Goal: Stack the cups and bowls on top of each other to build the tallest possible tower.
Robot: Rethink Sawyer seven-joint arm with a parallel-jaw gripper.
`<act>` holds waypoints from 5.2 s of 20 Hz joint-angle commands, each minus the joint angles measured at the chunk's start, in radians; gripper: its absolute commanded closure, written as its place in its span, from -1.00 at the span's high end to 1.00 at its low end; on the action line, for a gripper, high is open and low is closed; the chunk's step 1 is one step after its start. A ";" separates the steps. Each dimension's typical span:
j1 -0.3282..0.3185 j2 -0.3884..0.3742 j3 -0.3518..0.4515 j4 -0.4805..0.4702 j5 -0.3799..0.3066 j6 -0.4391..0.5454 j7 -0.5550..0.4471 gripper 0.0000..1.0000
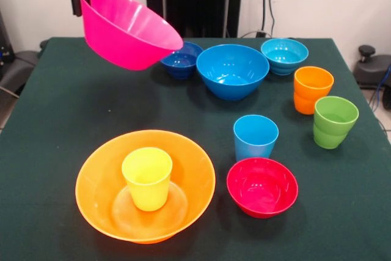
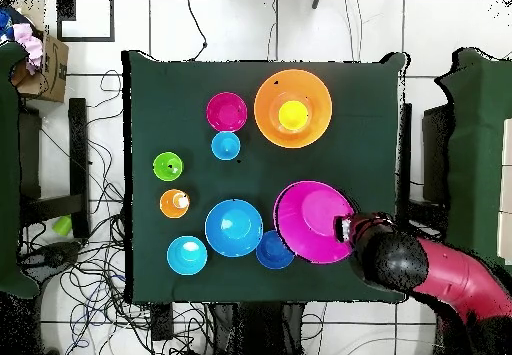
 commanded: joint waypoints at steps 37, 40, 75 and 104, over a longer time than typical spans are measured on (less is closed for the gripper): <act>0.111 0.037 0.078 -0.245 0.317 0.480 -0.031 -1.00; 0.102 -0.063 0.067 -0.194 0.352 0.562 -0.054 -1.00; 0.228 0.317 0.042 -0.561 0.235 0.305 0.058 -1.00; 0.271 0.449 0.060 -0.913 0.233 0.511 0.018 -1.00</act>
